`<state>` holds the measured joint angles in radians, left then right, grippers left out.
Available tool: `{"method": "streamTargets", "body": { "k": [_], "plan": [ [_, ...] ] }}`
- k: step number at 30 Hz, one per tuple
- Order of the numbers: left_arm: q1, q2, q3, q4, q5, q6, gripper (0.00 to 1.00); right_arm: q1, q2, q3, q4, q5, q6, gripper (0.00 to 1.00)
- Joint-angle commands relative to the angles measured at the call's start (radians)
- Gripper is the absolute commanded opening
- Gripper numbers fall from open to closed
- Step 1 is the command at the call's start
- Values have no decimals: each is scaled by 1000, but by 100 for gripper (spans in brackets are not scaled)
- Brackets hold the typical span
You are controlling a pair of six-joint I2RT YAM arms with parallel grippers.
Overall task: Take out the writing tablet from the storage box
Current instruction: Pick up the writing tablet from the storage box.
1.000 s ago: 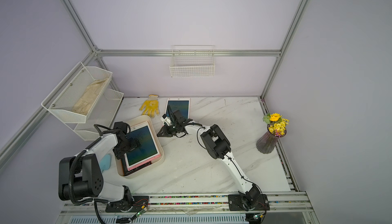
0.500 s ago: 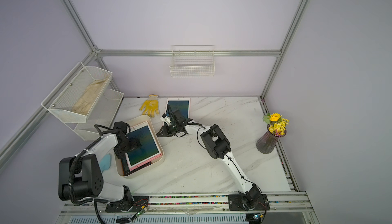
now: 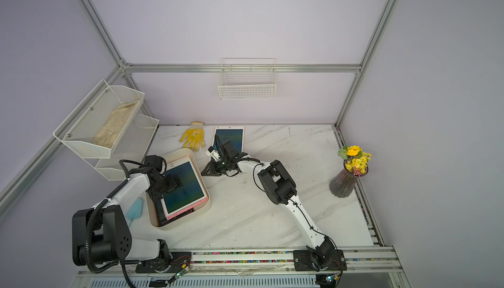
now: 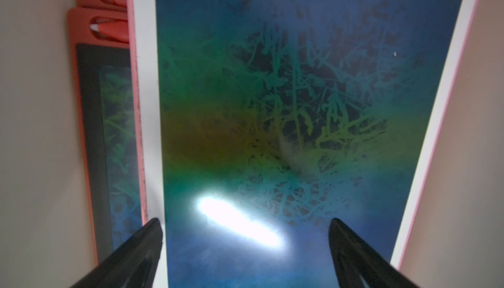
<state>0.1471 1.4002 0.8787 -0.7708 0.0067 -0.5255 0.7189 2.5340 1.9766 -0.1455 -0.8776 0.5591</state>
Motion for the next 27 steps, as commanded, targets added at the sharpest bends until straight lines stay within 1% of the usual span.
{"method": "streamTargets", "body": {
  "k": [1, 6, 11, 15, 27],
  "plan": [
    [-4, -19, 20, -29, -46, 21, 94, 17, 3, 21, 30, -32, -13, 29],
    [-4, -35, 36, -73, -104, -4, 96, 17, 0, 15, 36, -30, -8, 29],
    [-4, 0, 34, -44, -66, 6, 95, 17, -2, 13, 41, -31, -7, 29],
    [-4, -5, 22, -16, -41, 5, 95, 17, -4, 8, 44, -31, -9, 28],
    [-4, 4, 10, 1, -36, 10, 95, 17, -10, 2, 44, -37, -13, 28]
  ]
}}
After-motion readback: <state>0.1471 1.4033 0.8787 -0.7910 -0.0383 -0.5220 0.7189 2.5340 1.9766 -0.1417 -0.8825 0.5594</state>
